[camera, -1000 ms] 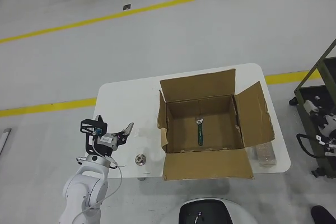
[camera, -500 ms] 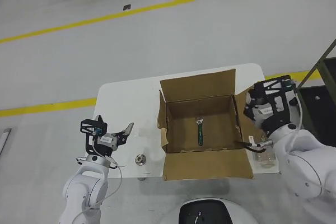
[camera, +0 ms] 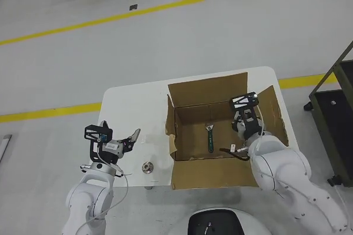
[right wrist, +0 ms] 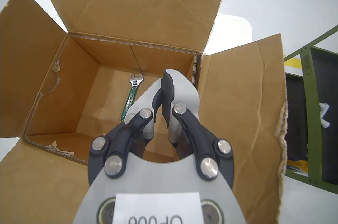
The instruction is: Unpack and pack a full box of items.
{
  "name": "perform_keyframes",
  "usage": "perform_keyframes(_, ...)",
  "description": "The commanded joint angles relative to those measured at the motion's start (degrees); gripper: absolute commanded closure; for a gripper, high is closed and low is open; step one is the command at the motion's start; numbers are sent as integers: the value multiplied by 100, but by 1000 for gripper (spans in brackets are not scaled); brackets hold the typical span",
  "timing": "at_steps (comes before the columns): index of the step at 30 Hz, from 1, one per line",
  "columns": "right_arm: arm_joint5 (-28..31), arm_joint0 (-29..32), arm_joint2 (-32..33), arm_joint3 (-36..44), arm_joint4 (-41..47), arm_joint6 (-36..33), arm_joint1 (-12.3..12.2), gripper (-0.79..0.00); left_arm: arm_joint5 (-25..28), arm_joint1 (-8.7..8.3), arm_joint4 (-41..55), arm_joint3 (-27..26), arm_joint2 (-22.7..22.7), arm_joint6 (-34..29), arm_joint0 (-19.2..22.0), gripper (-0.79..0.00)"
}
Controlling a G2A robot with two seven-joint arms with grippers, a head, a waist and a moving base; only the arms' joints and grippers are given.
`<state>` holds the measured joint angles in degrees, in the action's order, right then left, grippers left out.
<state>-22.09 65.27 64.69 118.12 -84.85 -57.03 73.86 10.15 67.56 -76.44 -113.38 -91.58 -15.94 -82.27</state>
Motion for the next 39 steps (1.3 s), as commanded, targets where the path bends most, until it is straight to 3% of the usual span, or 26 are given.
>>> perform_keyframes(1, 0, 0, 0, 0, 0, 0, 0, 0, 0, 0, 0, 0, 0, 0, 0, -785)
perform_keyframes(7, 66, -103, -103, -486, 413, 274, 66, 0, 0, 0, 0, 0, 0, 0, 0, -785)
perform_keyframes(14, -426, -1346, -684, -2195, 1600, -339, 384, 0, 0, 0, 0, 0, 0, 0, 0, -785)
perform_keyframes(18, -608, -1964, -1087, -3196, 1798, -762, 560, 0, 0, 0, 0, 0, 0, 0, 0, -785)
perform_keyframes(21, -733, -2263, -1322, -3752, 2002, -966, 687, 0, 0, 0, 0, 0, 0, 0, 0, -785)
perform_keyframes(32, -790, -2967, -1910, -5419, 2450, -750, 1107, -12, 0, 0, 0, 0, 0, 0, 0, -785)
perform_keyframes(33, -790, -2967, -1910, -5419, 2450, -750, 1107, -265, 0, 0, 0, 0, 0, 0, 0, -785)
perform_keyframes(34, -790, -2967, -1910, -5419, 2450, -750, 1107, -785, 0, 0, 0, 0, 0, 0, 0, -785)
perform_keyframes(39, -790, -2967, -1910, -5419, 2450, -750, 1107, -785, 0, 0, 0, 0, 0, 0, 0, -785)
